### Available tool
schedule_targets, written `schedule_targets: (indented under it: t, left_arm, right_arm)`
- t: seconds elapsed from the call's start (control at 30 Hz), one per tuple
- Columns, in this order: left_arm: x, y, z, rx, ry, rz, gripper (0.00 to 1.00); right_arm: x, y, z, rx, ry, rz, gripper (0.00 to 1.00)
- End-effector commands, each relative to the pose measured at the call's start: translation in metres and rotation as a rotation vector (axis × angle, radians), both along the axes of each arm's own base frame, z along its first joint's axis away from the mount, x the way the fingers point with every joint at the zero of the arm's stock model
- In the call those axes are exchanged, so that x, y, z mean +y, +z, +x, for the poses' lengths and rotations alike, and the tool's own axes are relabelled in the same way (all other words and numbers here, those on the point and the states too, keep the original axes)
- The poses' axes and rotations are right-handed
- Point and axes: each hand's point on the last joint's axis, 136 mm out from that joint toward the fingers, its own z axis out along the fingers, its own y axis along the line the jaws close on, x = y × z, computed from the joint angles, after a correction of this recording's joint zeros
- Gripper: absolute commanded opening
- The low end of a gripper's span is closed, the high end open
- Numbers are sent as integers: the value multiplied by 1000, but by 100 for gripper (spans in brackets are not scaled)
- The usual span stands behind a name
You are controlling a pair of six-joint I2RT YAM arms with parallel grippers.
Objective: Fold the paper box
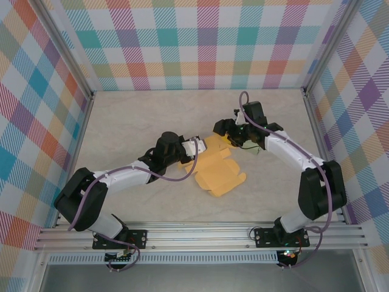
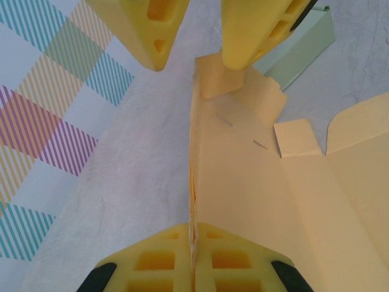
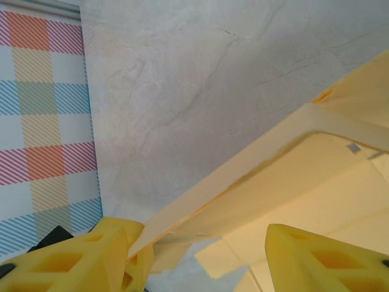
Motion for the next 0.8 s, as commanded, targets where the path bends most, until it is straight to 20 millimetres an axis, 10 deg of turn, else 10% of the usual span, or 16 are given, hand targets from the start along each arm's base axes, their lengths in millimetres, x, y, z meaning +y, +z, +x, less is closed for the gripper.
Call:
schedule_targets:
  t: [0.0, 0.67, 0.77]
  left_arm:
    - [-12, 21, -1, -54, -30, -26, 2]
    - [-25, 26, -4, -145, -51, 23, 2]
    - [-27, 26, -8, -132, -69, 22, 2]
  right_arm:
    - [-13, 12, -7, -59, -30, -60, 63]
    - [12, -19, 14, 52, -20, 34, 59]
    - [6, -22, 18, 41, -46, -1, 42]
